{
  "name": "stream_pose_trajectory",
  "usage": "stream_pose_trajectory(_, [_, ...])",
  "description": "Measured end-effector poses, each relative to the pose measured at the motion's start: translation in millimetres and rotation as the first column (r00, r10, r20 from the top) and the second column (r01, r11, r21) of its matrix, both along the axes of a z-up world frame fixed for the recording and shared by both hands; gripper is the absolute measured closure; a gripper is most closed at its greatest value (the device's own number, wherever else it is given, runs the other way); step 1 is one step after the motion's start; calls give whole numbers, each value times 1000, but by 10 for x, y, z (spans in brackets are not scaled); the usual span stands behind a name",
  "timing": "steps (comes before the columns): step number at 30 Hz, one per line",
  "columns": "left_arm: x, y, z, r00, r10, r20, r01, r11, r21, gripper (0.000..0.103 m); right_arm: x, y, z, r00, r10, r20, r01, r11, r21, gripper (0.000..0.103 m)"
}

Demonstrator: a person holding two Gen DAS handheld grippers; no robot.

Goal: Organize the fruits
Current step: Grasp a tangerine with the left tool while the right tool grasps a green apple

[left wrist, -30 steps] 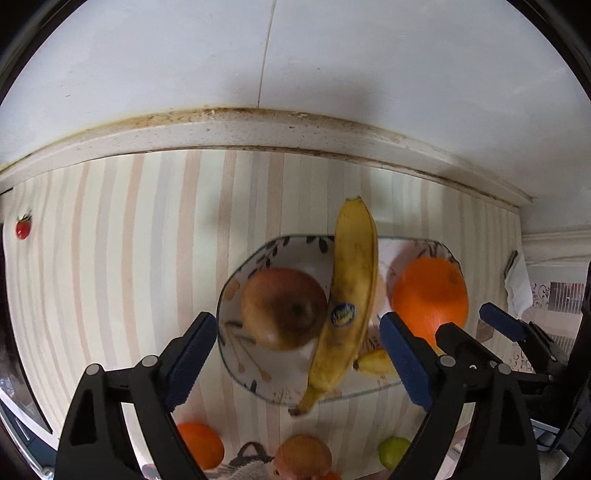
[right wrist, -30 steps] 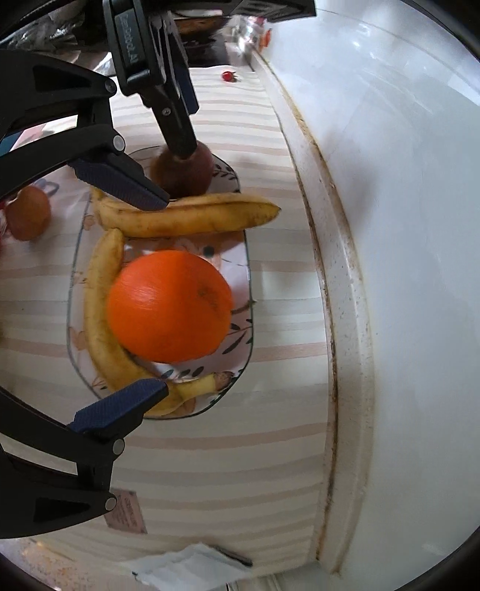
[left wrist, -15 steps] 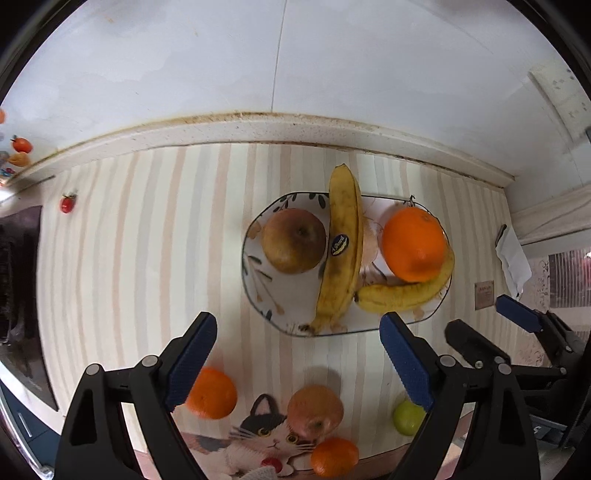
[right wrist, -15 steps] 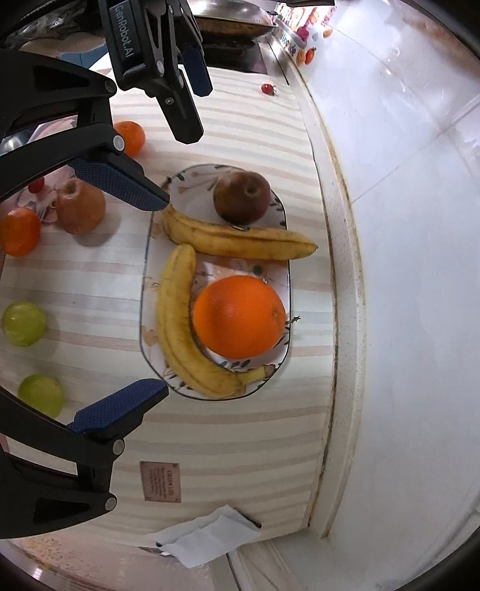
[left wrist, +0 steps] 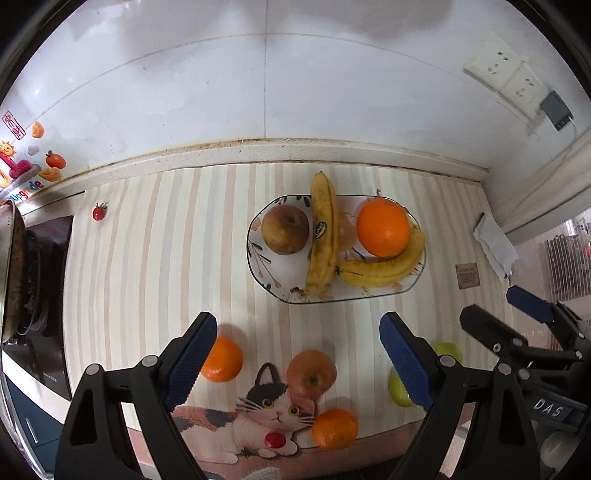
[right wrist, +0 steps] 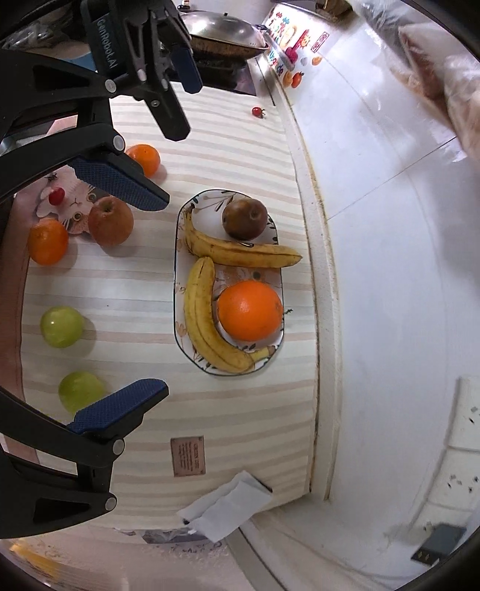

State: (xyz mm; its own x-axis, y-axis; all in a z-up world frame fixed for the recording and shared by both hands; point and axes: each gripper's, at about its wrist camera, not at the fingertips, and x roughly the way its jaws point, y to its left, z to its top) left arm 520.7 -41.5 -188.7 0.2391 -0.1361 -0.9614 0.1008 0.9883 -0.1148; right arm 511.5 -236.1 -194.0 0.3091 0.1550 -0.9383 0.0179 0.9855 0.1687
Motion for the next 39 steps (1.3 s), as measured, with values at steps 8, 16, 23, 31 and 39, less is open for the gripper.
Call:
stream_pose_trajectory(8, [-276, 0, 149, 1000, -7, 25, 7, 1000, -13, 13, -337, -84, 207, 999, -24, 24, 23, 999, 46, 9])
stream_pose_trajectory(16, [-612, 54, -461, 991, 18, -133, -18, 1000, 0, 13, -681, -220, -590, 981, -42, -188, 60, 994, 92, 9])
stream_pose_trajectory(23, [-1067, -237, -1397, 910, -81, -407, 51, 995, -84, 13, -925, -436, -1283, 944, -111, -310, 155, 980, 121, 11])
stream_pose_trajectory(31, [-1242, -492, -1993, 854, -98, -510, 44, 992, -116, 40, -956, -445, -1605, 932, -110, -345, 160, 980, 119, 16])
stream_pose_trajectory(39, [-1227, -152, -1859, 902, -39, -430, 39, 999, -8, 41, -901, -315, -1934, 929, -68, -362, 123, 984, 130, 39])
